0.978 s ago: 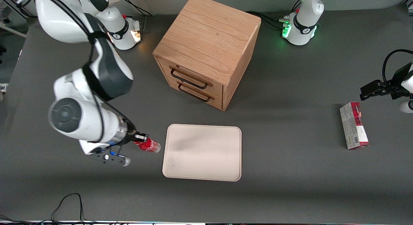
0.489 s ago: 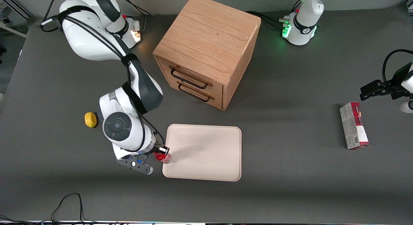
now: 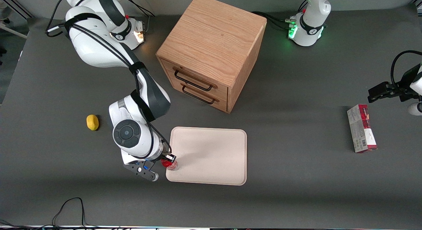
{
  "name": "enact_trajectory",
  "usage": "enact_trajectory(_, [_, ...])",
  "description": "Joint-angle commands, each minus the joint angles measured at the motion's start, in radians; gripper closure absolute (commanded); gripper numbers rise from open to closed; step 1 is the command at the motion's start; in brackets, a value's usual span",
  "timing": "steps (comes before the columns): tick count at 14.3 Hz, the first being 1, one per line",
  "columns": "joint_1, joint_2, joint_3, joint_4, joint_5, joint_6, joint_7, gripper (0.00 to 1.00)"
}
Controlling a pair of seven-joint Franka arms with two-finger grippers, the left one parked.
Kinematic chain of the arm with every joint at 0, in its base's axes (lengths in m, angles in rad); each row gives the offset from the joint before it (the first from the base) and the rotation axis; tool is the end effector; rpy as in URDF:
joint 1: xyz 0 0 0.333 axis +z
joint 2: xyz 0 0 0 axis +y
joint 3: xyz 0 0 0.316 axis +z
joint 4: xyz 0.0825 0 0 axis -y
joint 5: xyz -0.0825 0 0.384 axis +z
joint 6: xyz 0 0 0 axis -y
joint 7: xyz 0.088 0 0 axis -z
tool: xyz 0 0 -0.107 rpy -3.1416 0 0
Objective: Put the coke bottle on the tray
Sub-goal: 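Carry the held bottle over to the white tray's corner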
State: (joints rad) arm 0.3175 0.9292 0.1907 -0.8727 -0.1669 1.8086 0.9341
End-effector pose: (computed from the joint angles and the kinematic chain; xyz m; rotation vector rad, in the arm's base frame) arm 0.7187 0.3139 0.3477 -3.0533 0.7227 -0.0322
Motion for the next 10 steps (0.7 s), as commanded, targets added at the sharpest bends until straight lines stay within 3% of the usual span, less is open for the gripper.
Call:
enact_trajectory(1, [0.012,0.023,0.004,0.050,-0.028,0.009,0.046,1.00])
enact_trajectory(10, [0.022,0.043,0.004,0.049,-0.026,0.038,0.071,1.00])
